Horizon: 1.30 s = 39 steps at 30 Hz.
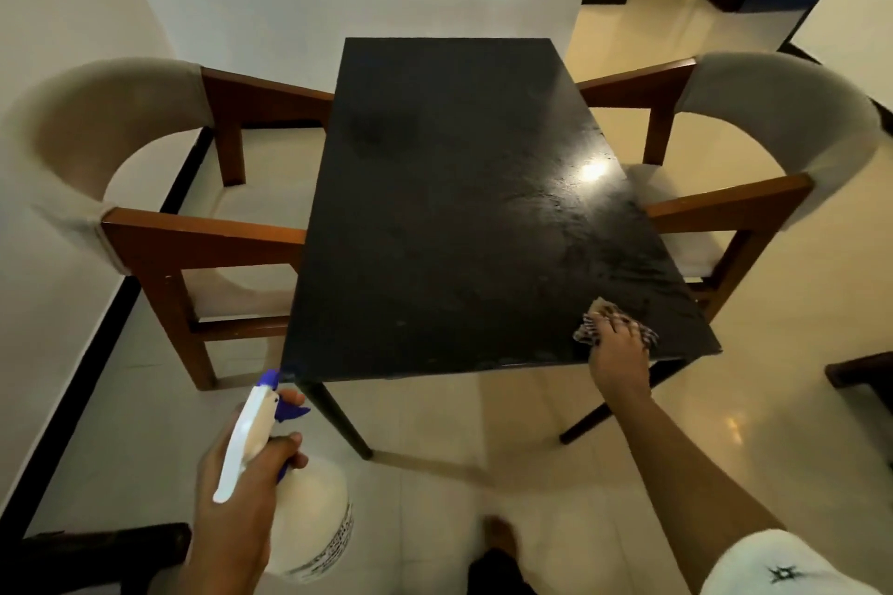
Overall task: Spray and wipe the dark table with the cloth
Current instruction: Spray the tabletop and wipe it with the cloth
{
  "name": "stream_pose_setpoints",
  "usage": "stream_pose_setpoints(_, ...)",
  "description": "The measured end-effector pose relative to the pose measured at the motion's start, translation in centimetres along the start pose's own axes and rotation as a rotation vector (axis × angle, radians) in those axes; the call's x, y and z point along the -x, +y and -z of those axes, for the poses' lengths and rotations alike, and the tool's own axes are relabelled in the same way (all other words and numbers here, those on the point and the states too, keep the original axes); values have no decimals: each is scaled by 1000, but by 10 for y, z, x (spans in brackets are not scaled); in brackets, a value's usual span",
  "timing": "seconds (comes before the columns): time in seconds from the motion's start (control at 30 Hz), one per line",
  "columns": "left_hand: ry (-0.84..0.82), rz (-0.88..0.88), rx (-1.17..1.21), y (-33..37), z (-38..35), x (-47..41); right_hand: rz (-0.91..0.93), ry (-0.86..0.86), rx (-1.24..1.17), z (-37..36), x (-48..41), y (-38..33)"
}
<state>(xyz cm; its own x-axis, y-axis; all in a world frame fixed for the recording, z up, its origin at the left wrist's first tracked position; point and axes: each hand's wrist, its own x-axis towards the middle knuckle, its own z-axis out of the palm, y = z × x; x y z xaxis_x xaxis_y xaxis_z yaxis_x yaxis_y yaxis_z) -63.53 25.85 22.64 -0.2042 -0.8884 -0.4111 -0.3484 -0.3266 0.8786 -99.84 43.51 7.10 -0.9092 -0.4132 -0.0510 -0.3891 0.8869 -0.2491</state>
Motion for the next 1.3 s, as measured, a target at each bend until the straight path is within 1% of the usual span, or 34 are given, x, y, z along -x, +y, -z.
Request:
stream_pose_setpoints(0.03,-13,-6,-7,-1,-7,1,-80,3,7,-1,5,0)
stream_pose_setpoints(0.07,-32,-5,-11,0,-11,5,-116,-4,36,-4,11,-10)
stream_pose_setpoints(0.13,-14,4,-26,-4,-23,7,-67,-27,119,-13,21,-45)
stream_pose_setpoints(0.17,10,25,-14,-4,-31,10,15,-30,132,-19,26,-65)
stream_pose_setpoints(0.2,34,53,4,-2,-39,13,144,-65,107,-26,28,-83)
stream_pose_setpoints(0.23,35,56,15,0,-48,16,310,-129,57,-31,30,-101)
stream_pose_setpoints(0.3,33,26,6,7,-67,23,635,-310,21,-35,29,-132)
stream_pose_setpoints(0.33,36,8,-6,9,-78,26,755,-357,30,-34,24,-142)
stream_pose_setpoints(0.37,46,-19,-12,10,-89,29,822,-364,43,-31,16,-146)
stream_pose_setpoints(0.4,55,-36,-16,12,-100,32,839,-346,47,-30,3,-146)
stream_pose_setpoints(0.47,69,-61,-17,13,-118,37,757,-285,44,-24,-28,-128)
stream_pose_setpoints(0.53,66,-69,-13,12,-134,41,579,-200,50,-15,-64,-88)
stream_pose_setpoints(0.6,74,-65,-14,10,-145,46,405,-120,55,-3,-89,-33)
stream_pose_setpoints(0.67,78,-64,5,8,-155,51,269,-41,28,6,-98,25)
stream_pose_setpoints(0.73,89,-74,12,3,-158,56,148,36,-18,8,-88,61)
stream_pose_setpoints(0.8,78,-109,0,-2,-155,61,65,63,-29,1,-68,66)
stream_pose_setpoints(0.87,74,-143,-15,-6,-148,64,49,55,-30,-6,-51,45)
stream_pose_setpoints(0.97,124,-135,24,-13,-132,66,127,41,-31,-18,-30,-9)
stream_pose_setpoints(1.1,168,-142,56,-21,-102,68,349,-52,-7,-33,-1,-100)
stream_pose_setpoints(1.2,217,-155,65,-28,-72,66,577,-198,-14,-53,31,-176)
stream_pose_setpoints(1.3,225,-169,92,-39,-38,61,900,-300,-18,-64,78,-241)
